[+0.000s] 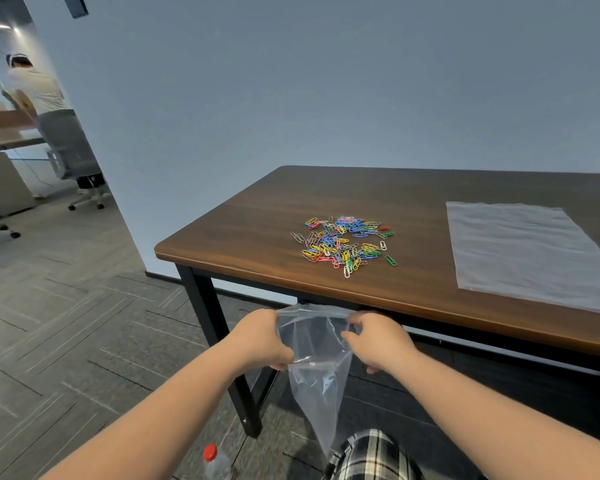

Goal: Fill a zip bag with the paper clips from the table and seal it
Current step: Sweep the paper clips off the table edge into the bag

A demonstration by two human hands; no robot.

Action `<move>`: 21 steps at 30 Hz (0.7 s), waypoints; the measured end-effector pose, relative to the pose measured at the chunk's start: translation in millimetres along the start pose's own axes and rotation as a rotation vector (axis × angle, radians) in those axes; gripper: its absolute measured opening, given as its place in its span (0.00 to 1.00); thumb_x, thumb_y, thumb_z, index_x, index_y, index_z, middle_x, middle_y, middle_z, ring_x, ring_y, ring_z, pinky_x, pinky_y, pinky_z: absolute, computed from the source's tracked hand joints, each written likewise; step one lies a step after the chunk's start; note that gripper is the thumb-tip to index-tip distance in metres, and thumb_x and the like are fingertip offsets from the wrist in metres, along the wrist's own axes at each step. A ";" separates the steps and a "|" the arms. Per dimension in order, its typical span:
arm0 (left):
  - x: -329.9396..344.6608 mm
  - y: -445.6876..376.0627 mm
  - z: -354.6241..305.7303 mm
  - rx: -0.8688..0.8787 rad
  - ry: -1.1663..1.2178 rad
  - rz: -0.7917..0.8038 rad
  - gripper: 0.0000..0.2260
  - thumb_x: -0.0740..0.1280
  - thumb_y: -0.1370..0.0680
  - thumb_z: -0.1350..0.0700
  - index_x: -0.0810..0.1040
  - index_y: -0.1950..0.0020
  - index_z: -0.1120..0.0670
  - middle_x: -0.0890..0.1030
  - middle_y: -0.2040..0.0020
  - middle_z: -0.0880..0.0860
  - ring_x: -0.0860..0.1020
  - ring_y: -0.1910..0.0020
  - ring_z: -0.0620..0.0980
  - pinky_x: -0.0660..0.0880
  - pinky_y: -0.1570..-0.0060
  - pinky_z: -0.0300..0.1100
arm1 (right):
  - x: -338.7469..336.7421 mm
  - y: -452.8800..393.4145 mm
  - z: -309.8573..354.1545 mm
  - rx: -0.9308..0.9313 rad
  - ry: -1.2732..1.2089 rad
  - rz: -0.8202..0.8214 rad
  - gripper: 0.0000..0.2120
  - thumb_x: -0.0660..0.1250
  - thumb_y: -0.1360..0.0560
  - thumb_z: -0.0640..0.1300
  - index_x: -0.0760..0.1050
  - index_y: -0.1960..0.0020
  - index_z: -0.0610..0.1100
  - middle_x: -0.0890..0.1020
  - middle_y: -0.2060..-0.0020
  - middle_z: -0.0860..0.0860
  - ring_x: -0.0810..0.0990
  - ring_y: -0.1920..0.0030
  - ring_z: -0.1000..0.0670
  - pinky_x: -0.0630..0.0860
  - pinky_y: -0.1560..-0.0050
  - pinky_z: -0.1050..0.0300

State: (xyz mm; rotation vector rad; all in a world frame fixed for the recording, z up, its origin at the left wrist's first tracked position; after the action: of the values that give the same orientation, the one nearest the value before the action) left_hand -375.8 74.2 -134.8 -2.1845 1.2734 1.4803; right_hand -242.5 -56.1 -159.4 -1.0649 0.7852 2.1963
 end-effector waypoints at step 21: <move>13.4 -10.1 -10.6 -0.009 0.271 -0.118 0.24 0.68 0.34 0.64 0.76 0.37 0.60 0.87 0.60 0.57 0.84 0.63 0.51 0.83 0.52 0.48 | -68.2 27.5 28.5 -0.641 -0.348 -0.697 0.22 0.57 0.20 0.49 0.74 0.67 0.38 0.77 0.71 0.45 0.74 0.65 0.49 0.71 0.61 0.54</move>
State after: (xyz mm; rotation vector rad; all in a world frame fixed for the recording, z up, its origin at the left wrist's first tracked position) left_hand -359.7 66.8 -143.9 -2.4846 1.1898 1.1796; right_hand -240.2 -70.2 -81.8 -0.9822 -0.4340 1.9292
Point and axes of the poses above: each hand's wrist, its own y-axis away from the middle knuckle, its own x-axis out of the palm, z = x × y, the point moved 1 cm from there along -y, towards the middle knuckle
